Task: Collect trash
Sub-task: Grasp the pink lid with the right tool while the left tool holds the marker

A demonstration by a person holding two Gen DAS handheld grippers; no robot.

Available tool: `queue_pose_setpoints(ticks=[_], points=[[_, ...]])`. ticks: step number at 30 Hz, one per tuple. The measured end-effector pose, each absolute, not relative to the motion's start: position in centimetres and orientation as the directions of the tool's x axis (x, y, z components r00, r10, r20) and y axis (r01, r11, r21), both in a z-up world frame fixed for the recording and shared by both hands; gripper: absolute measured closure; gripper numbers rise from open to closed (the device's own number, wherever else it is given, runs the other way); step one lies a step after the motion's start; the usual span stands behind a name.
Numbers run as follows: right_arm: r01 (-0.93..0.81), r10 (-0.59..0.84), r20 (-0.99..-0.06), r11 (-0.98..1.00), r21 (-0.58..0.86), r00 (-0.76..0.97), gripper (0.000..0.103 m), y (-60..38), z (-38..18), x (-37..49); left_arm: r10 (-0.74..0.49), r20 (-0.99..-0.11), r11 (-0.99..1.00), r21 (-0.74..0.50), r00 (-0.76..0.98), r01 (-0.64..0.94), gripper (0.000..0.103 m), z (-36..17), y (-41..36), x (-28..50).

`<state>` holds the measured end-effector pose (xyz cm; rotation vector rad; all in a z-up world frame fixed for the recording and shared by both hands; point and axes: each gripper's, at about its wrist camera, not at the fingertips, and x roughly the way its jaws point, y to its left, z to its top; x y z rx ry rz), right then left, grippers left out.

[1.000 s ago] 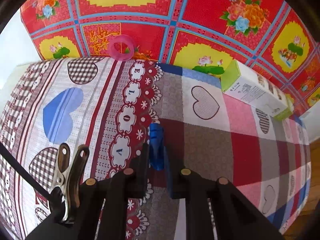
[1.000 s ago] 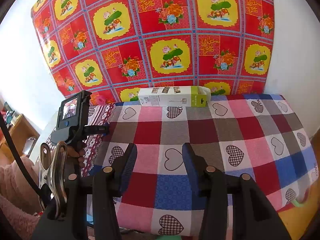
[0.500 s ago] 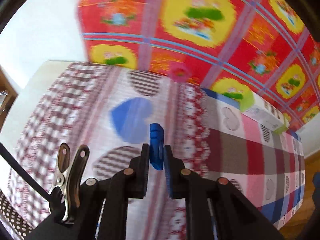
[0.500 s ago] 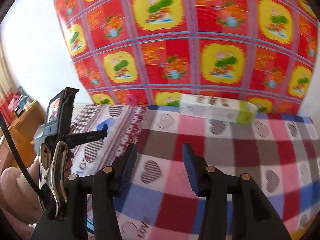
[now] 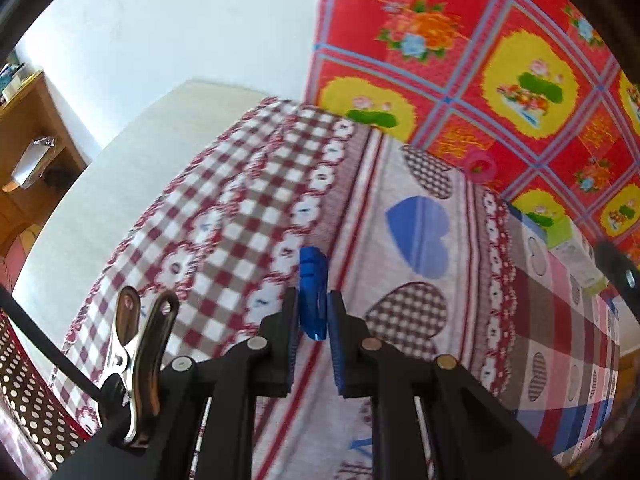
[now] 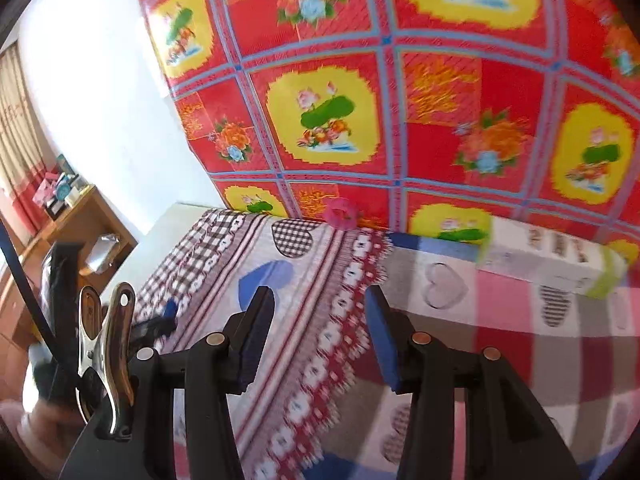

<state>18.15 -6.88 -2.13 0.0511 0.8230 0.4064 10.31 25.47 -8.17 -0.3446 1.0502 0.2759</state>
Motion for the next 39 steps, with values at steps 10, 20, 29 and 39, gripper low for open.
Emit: queue_pose_setpoints(ticks=[10, 20, 29, 39], points=[[-0.259, 0.297, -0.709, 0.952, 0.165, 0.640, 0.048, -4.7, -6.5, 25.8, 0.044, -0.885, 0.906, -0.160, 0.463, -0.392, 0.089, -9.5, 27.3, 9.3], [-0.145, 0.195, -0.751, 0.981, 0.133, 0.631, 0.047, -4.7, -10.3, 31.4, 0.019, -0.888, 0.907, -0.178, 0.459, -0.383, 0.089, -10.3, 28.0, 9.7], [-0.128, 0.167, -0.756, 0.986, 0.110, 0.633, 0.046, -4.2, -11.4, 34.1, 0.010, -0.890, 0.904, -0.187, 0.457, -0.384, 0.089, -10.6, 28.7, 10.1], [-0.124, 0.145, -0.757, 0.989, 0.085, 0.637, 0.059, -4.7, -12.0, 33.7, -0.017, -0.888, 0.918, -0.195, 0.459, -0.344, 0.089, -10.4, 28.2, 10.3]])
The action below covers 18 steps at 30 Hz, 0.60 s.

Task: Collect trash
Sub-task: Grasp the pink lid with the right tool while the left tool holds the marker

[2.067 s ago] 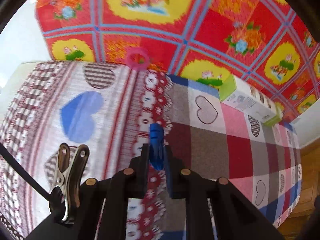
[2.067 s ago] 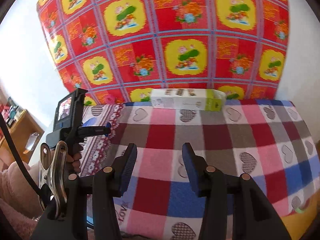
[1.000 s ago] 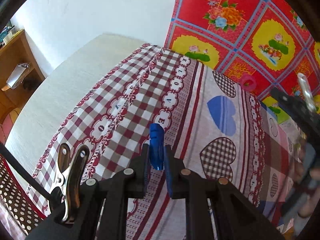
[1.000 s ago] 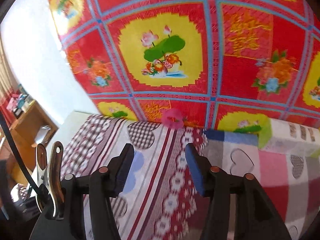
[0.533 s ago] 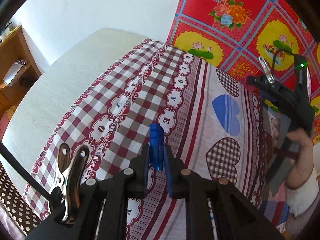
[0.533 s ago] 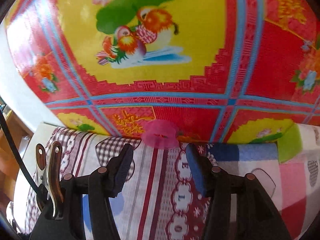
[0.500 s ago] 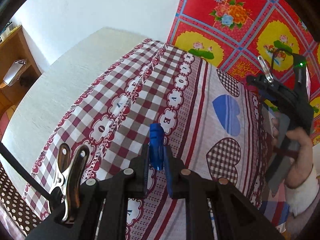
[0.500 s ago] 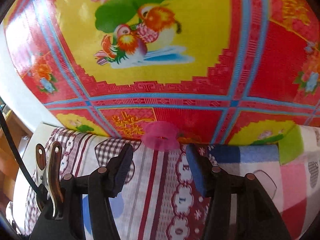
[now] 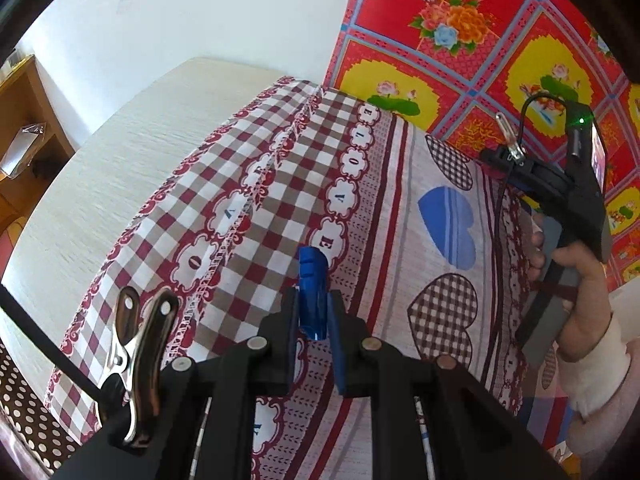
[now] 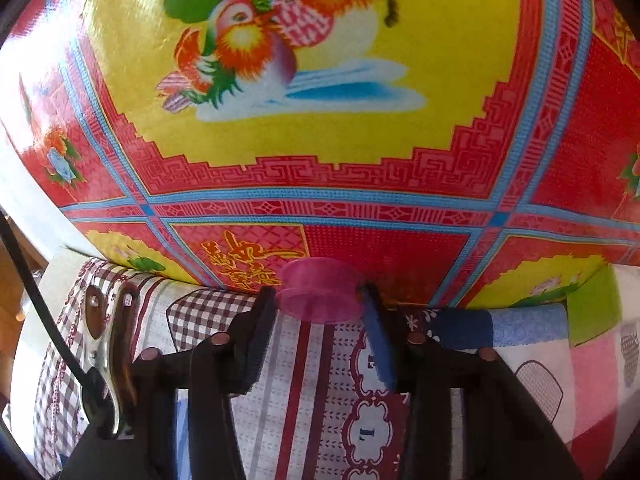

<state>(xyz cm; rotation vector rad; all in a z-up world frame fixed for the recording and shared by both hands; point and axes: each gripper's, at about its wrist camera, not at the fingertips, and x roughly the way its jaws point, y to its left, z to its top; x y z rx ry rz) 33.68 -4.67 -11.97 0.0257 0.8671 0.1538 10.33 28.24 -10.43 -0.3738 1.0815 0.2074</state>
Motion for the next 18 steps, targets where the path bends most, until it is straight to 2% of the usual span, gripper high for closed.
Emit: queue_pose_setpoints(ticks=[9, 18], points=[[-0.159, 0.208, -0.735, 0.978, 0.137, 0.645, 0.059, -7.9, -9.5, 30.4, -0.056, -0.877, 0.936, -0.212, 0.477, -0.281, 0.089, -9.5, 26.9, 10.9], [-0.148, 0.274, -0.714, 0.961, 0.234, 0.644, 0.059, -15.2, -6.2, 23.8, -0.102, -0.864, 0.955, -0.224, 0.494, -0.194, 0.089, -7.7, 24.8, 10.8]])
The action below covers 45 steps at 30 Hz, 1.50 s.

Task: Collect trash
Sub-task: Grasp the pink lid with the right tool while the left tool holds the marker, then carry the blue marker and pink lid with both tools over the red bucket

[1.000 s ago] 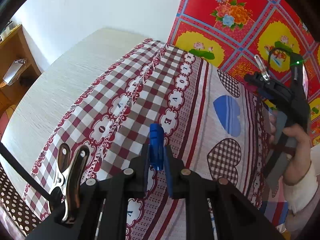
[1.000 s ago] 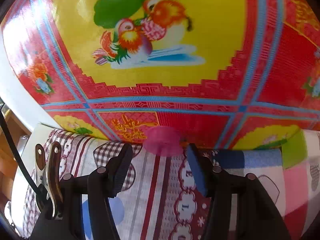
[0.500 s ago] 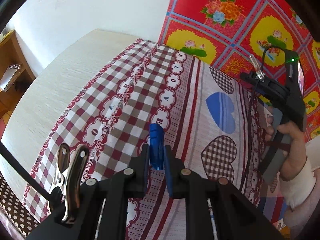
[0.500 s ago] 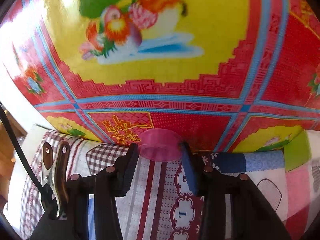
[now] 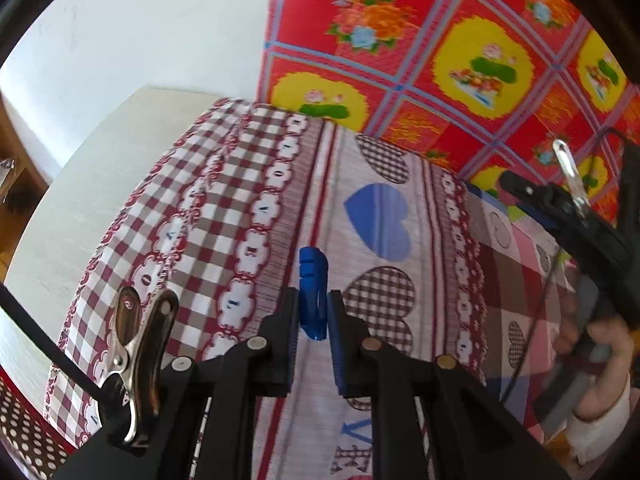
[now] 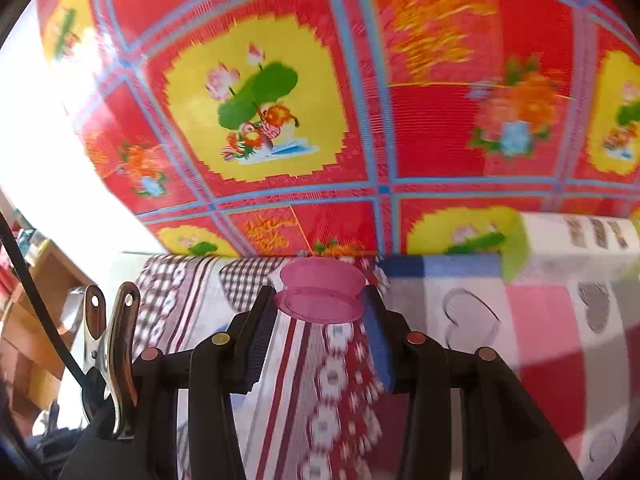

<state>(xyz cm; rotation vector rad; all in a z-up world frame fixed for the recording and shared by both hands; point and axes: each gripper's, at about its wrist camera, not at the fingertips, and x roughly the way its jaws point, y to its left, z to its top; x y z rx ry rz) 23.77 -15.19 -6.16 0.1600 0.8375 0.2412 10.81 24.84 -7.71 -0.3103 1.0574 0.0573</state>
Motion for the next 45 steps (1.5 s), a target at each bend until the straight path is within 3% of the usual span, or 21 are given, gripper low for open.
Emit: queue_pose_setpoints(ticks=[22, 40, 45], points=[[-0.134, 0.328, -0.680, 0.937, 0.323, 0.656, 0.059, -28.6, -1.6, 7.4, -0.163, -0.839, 0.983, -0.183, 0.519, 0.014, 0.089, -3.0, 14.3, 6.5], [-0.010, 0.190, -0.660, 0.964, 0.266, 0.727, 0.059, -30.8, 4.2, -4.2, -0.307, -0.783, 0.951, -0.230, 0.542, 0.206, 0.089, 2.1, 1.7, 0.1], [0.071, 0.118, -0.643, 0.963, 0.260, 0.757, 0.059, -32.0, 5.1, -6.3, -0.392, -0.772, 0.909, -0.240, 0.501, 0.341, 0.089, 3.1, -1.9, 0.5]])
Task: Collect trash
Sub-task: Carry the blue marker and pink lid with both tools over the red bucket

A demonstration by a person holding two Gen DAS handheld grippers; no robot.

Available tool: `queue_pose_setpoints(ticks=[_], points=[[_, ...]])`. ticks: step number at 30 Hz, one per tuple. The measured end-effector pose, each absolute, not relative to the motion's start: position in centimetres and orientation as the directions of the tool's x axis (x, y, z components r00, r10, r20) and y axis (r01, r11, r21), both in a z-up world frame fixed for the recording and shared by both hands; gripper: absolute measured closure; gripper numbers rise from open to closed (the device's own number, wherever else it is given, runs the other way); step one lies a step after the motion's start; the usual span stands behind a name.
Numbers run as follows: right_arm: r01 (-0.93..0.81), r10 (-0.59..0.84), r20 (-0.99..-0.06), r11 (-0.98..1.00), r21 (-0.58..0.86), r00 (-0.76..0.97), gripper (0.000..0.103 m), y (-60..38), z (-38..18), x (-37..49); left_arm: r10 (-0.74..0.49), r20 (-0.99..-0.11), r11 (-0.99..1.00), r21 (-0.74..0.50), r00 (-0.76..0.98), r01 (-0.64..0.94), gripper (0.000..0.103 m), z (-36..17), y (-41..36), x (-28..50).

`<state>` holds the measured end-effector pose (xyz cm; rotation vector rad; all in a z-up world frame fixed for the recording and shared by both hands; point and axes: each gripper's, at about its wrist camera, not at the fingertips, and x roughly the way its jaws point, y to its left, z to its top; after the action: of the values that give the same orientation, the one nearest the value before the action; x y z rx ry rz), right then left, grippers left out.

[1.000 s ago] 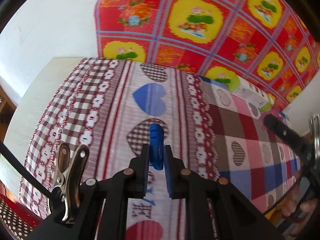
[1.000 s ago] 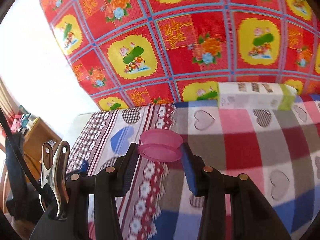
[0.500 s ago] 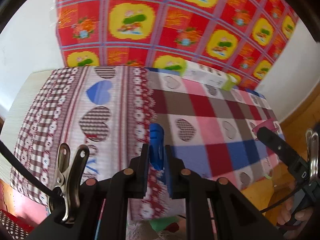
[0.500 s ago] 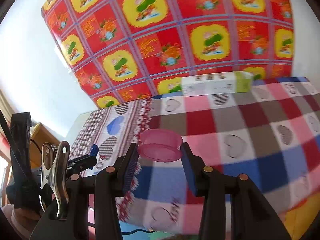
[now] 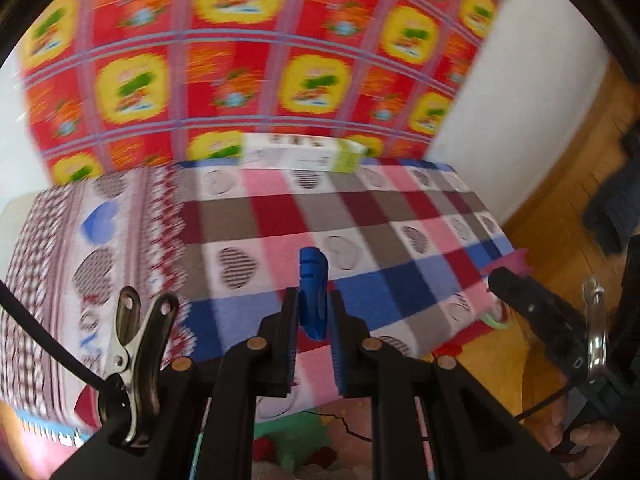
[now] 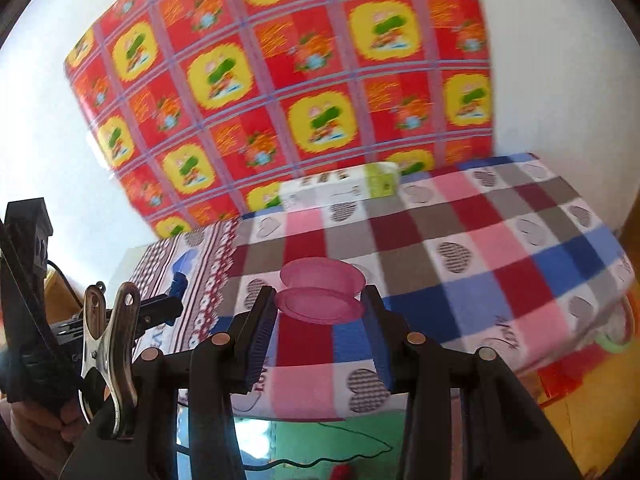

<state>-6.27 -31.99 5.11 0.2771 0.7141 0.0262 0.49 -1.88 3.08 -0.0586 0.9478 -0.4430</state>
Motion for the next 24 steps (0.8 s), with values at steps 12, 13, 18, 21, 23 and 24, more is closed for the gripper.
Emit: queue_pose_setpoints(ticks=[12, 13, 18, 21, 23, 24], points=[[0.366, -0.122, -0.621, 0.887, 0.282, 0.774, 0.059, -36.9, 4.9, -10.6, -0.539, -0.771, 0.735, -0.236, 0.337, 0.636, 0.089, 3.3, -12.2, 0.4], [0.389, -0.146, -0.621, 0.879, 0.275, 0.770, 0.059, -37.5, 4.8, -11.2, -0.546, -0.772, 0.722, -0.235, 0.327, 0.651, 0.089, 3.4, -13.2, 0.1], [0.465, -0.208, -0.621, 0.839, 0.284, 0.755, 0.059, -41.0, 4.3, -13.7, -0.573, -0.772, 0.672, -0.252, 0.274, 0.696, 0.089, 3.3, -17.7, -1.1], [0.496, -0.234, -0.618, 0.818, 0.292, 0.750, 0.059, -43.5, 4.0, -15.4, -0.581, -0.770, 0.655, -0.249, 0.265, 0.714, 0.089, 3.3, -21.3, -2.0], [0.505, -0.242, -0.618, 0.811, 0.295, 0.748, 0.059, -45.4, 3.8, -16.5, -0.586, -0.768, 0.650, -0.256, 0.258, 0.716, 0.089, 3.3, -23.3, -2.5], [0.509, -0.244, -0.620, 0.809, 0.294, 0.746, 0.059, -46.2, 3.7, -16.9, -0.592, -0.765, 0.644, -0.259, 0.254, 0.720, 0.089, 3.3, -24.5, -2.9]])
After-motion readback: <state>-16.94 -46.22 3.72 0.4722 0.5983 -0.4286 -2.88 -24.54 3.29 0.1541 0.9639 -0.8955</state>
